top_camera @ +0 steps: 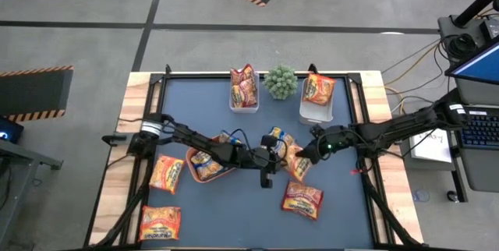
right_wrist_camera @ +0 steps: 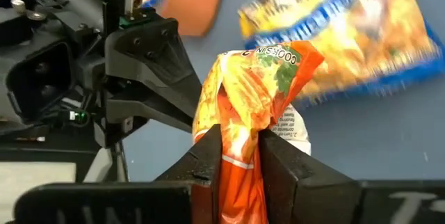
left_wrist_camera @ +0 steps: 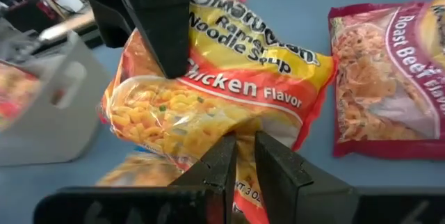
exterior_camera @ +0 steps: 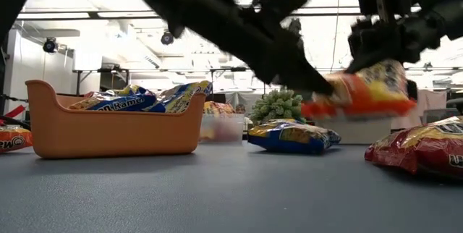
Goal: Sort Maruchan noodles
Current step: Put the orange noodle pack into the gray bin
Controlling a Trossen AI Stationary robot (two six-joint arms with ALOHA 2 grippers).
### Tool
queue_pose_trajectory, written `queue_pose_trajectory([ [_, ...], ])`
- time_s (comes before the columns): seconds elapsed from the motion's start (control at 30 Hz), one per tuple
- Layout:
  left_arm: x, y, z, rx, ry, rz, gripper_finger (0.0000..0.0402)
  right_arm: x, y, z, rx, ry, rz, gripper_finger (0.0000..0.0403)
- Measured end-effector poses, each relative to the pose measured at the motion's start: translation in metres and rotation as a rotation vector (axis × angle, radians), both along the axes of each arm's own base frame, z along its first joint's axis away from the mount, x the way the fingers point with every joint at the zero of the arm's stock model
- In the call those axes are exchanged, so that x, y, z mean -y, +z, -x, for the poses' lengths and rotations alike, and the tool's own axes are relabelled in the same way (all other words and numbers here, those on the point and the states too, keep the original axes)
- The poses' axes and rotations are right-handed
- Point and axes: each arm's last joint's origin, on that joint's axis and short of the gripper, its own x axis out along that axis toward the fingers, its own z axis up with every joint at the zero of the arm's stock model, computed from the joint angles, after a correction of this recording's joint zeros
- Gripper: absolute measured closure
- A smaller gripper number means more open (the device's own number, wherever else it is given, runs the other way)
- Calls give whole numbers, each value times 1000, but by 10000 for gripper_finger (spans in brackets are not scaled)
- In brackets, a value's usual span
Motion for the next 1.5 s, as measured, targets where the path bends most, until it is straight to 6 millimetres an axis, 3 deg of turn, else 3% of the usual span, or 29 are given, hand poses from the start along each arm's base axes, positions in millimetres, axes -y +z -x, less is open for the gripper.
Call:
queue_pose_trajectory([
  [0.27,-7,65,27,-23,17,-70,363,6,51,-17,12,19,184,344],
  [0.43,-10,91,43,-33,23,-74,363,14,87,-22,20,11,287,344],
  [0.63,-12,127,65,6,34,-66,363,25,119,-19,-44,35,418,344],
  [0.87,-4,161,90,76,4,-9,363,57,148,-2,-262,22,651,344],
  [1.13,8,179,115,65,-34,40,363,109,145,5,-489,63,824,344],
  [1.33,11,190,135,54,-30,100,363,140,117,5,-605,130,827,344],
  [1.5,12,187,154,78,-44,125,363,155,101,3,-633,151,802,344],
])
